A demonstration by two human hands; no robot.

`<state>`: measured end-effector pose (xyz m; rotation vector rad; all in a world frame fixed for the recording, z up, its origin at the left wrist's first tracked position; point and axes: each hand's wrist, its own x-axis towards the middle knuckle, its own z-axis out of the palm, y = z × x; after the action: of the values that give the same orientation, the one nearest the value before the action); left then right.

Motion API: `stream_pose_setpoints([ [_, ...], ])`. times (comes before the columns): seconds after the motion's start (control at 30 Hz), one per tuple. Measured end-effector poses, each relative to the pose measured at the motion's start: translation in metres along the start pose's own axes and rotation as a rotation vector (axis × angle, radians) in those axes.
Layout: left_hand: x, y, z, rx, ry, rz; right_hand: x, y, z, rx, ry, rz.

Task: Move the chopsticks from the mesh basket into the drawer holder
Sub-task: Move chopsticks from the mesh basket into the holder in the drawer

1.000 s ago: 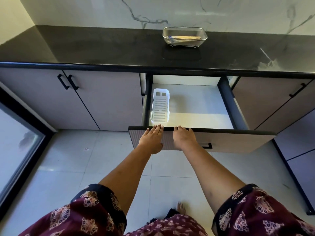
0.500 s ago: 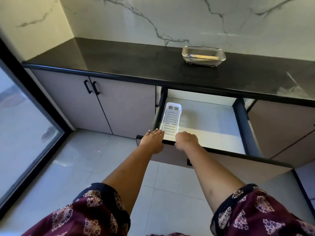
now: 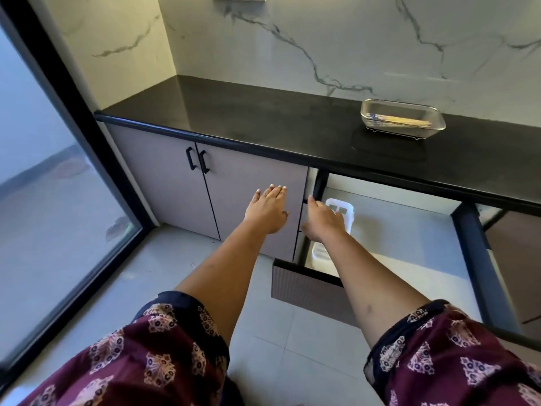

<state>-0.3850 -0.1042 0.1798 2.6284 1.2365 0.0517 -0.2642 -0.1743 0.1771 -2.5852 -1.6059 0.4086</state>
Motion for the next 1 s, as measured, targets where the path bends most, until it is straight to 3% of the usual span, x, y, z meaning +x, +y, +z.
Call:
stream_pose_setpoints([
  [0.23, 0.065, -0.085, -0.029, -0.07, 0.025, -0.014, 0.086, -0.081, -0.004, 0.018, 0.087, 0.026],
  [0.5, 0.131, -0.153, -0.062, -0.026, 0.011, 0.101, 0.149, -0.149, -0.001, 0.041, 0.196, 0.098],
  [1.0, 0.25, -0.123, -0.049, 0.0, -0.07, 0.319, 0.24, -0.1, -0.02, 0.145, 0.266, 0.313],
])
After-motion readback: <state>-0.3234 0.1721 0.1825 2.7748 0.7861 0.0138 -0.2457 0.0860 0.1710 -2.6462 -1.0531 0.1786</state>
